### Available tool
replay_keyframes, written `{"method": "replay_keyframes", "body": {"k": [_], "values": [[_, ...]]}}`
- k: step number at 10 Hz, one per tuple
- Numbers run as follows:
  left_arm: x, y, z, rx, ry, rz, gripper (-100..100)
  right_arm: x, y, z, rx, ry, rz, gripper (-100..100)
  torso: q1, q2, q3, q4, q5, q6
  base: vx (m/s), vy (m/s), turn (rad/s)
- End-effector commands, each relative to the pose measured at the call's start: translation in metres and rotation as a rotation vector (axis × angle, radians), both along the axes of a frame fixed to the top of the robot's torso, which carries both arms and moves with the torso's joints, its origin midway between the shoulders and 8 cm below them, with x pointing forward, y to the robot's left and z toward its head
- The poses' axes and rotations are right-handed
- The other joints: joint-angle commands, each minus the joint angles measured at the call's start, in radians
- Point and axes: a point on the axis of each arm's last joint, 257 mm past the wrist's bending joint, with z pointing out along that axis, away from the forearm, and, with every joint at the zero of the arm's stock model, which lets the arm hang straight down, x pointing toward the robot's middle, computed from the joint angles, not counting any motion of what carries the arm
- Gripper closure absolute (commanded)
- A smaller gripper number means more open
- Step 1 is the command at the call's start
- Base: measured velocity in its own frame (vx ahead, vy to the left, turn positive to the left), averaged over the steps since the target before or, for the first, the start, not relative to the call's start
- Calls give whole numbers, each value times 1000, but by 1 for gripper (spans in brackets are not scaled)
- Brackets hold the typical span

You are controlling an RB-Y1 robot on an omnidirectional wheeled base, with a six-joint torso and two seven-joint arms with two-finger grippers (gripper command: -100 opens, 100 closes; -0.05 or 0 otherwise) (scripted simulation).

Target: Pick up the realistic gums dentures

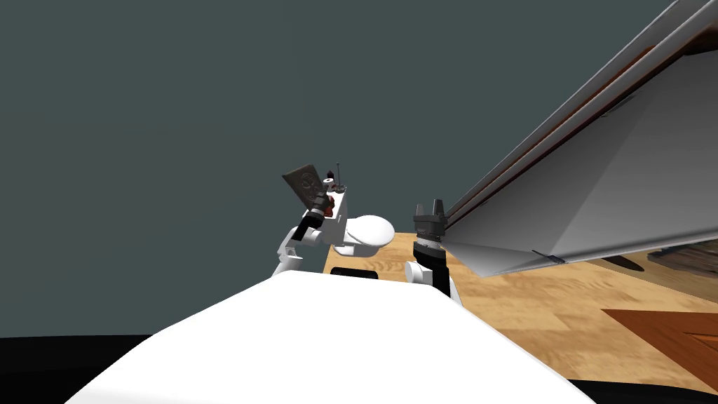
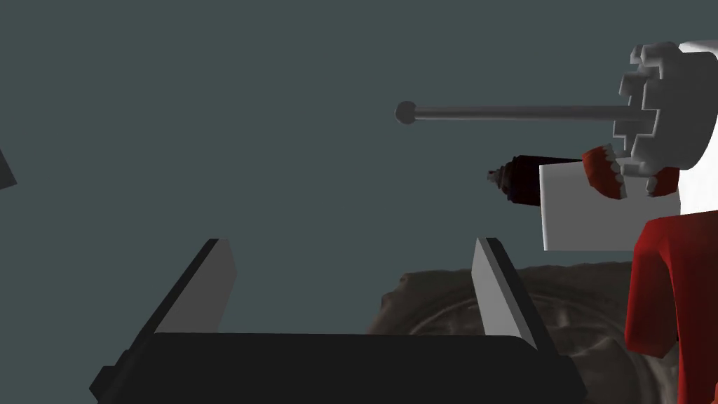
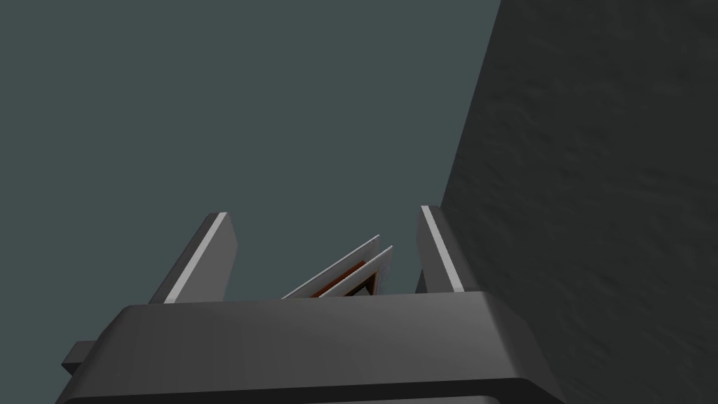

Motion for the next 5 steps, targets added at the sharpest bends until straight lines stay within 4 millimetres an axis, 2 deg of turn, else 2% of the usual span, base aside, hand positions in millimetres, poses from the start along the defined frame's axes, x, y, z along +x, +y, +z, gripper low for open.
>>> {"method": "replay_keyframes", "body": {"k": [1, 2, 3, 4, 5], "values": [[13, -5, -3, -2, 20, -11, -100, 0, 0, 0, 0, 0, 0, 0, 0, 0, 0, 0, 0, 0, -8, -15, -18], [26, -8, -15, -9, 71, -20, -100, 0, 0, 0, 0, 0, 0, 0, 0, 0, 0, 0, 0, 0, -13, -18, -28], [31, -11, -10, -8, 63, -25, -100, 0, 0, 0, 0, 0, 0, 0, 0, 0, 0, 0, 0, 0, -16, -14, -13], [43, -14, -23, -16, 114, -33, -100, 0, 0, 0, 0, 0, 0, 0, 0, 0, 0, 0, 0, 0, -22, -14, -17], [48, -17, -19, -14, 109, -38, -100, 0, 0, 0, 0, 0, 0, 0, 0, 1, 0, 0, 0, 0, -20, -13, -7]]}}
